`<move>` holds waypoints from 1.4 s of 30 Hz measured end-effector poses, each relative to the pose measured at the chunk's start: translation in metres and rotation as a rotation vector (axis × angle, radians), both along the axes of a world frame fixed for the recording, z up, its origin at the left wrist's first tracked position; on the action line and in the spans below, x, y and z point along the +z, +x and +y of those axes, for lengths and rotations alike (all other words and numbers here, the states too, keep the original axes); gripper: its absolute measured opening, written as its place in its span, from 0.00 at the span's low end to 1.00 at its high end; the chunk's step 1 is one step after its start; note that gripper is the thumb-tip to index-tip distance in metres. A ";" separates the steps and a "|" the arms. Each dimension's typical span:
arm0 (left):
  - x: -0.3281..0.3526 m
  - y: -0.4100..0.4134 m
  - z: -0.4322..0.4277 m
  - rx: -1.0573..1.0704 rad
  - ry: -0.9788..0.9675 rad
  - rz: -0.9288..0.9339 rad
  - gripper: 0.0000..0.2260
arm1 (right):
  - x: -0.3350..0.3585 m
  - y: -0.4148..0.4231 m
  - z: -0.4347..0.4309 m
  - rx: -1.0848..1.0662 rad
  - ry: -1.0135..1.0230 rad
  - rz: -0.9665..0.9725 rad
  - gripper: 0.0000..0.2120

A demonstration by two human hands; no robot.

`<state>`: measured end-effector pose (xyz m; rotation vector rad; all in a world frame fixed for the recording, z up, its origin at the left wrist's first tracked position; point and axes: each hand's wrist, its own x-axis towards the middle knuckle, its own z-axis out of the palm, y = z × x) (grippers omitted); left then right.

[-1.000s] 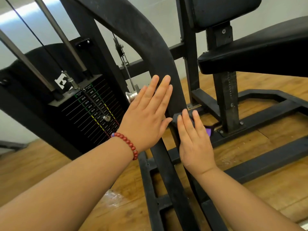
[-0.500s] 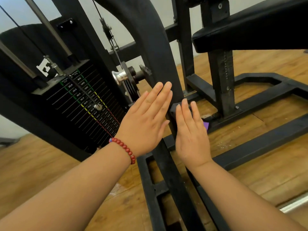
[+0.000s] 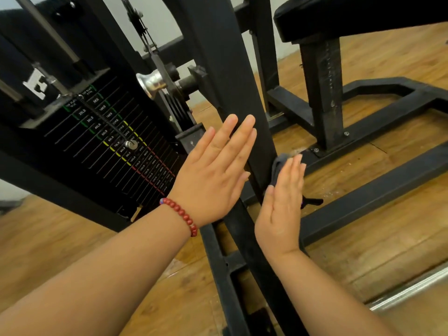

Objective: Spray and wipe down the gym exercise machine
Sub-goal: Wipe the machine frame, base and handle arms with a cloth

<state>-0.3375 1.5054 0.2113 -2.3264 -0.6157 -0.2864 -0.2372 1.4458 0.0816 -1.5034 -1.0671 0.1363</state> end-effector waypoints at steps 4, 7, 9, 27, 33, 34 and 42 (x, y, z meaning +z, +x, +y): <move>-0.008 0.002 0.002 -0.047 0.040 0.058 0.28 | -0.035 -0.003 -0.012 -0.067 -0.165 0.266 0.24; -0.014 0.004 0.007 -0.063 0.055 0.057 0.28 | -0.008 -0.014 -0.004 -0.098 -0.156 0.457 0.23; -0.016 0.005 0.008 -0.073 0.049 0.047 0.29 | 0.006 -0.016 0.000 -0.084 -0.086 0.416 0.24; -0.056 0.014 -0.009 -0.033 -0.001 0.111 0.31 | -0.033 0.002 -0.014 -0.021 -0.152 0.570 0.24; -0.057 0.016 -0.017 -0.010 -0.016 0.080 0.29 | -0.062 0.009 -0.031 -0.111 -0.374 0.942 0.22; -0.058 0.017 -0.018 -0.009 -0.026 0.071 0.29 | -0.053 0.006 -0.028 -0.123 -0.342 0.950 0.22; -0.060 0.015 -0.012 -0.040 -0.046 0.047 0.29 | -0.030 0.012 -0.027 0.035 -0.212 0.597 0.22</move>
